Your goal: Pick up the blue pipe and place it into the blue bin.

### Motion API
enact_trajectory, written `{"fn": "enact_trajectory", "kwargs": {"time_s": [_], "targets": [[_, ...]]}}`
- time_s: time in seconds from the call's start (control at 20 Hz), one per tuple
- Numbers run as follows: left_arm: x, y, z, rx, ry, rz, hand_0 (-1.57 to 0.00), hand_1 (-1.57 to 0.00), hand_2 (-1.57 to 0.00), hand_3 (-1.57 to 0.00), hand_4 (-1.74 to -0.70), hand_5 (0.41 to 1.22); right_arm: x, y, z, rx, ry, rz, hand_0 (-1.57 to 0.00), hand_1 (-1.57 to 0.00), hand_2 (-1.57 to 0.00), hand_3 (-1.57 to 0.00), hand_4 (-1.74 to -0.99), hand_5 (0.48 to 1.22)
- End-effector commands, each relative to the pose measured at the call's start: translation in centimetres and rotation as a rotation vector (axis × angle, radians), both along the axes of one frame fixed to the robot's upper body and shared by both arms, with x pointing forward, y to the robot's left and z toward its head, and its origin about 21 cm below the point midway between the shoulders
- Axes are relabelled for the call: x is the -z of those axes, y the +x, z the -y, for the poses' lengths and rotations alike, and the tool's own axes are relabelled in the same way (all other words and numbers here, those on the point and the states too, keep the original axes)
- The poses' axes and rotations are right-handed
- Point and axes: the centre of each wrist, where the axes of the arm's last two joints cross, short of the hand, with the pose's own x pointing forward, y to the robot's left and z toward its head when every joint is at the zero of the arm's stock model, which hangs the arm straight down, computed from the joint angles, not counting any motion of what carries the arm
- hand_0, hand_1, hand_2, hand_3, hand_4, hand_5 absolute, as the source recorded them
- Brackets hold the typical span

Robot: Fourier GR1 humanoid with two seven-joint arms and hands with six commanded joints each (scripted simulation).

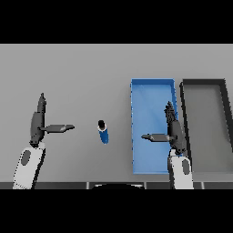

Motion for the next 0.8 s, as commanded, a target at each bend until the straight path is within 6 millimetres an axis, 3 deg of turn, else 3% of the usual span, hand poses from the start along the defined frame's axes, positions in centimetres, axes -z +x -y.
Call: {"fn": "enact_trajectory", "kwargs": {"time_s": [0.0,0.25,0.3,0.4,0.75], "targets": [[0.0,0.0,0.0,0.0,0.0,0.005,0.0,0.0,0.0,0.0,-1.07,0.591,0.0,0.0,0.0,0.001,0.001,0.0,0.0,0.0,0.0,0.0,-1.225,0.617],[0.0,-0.2,-0.6,-0.008,0.003,0.009,0.0,0.0,0.0,0.0,-1.07,0.591,0.2,0.0,-0.3,0.001,-0.001,-0.003,0.0,0.0,0.0,0.0,-1.225,0.617],[-0.9,-0.3,-1.5,0.162,0.073,0.006,0.0,0.0,0.0,0.0,-1.07,0.591,-0.3,-0.5,0.0,-0.065,-0.085,0.051,0.0,0.0,0.0,0.0,-1.225,0.617],[-1.7,-0.5,-3.1,0.329,0.132,-0.025,0.0,0.0,0.0,0.0,-1.07,0.589,-0.7,-1.9,0.2,-0.124,-0.179,0.092,0.0,0.0,0.0,0.0,-1.225,0.618],[-1.9,-0.6,-3.7,0.466,0.139,-0.034,0.0,0.0,0.0,0.0,-1.09,0.605,-1.5,-2.5,0.4,-0.115,-0.278,0.065,0.0,0.0,0.0,0.0,-1.185,0.597]]}}
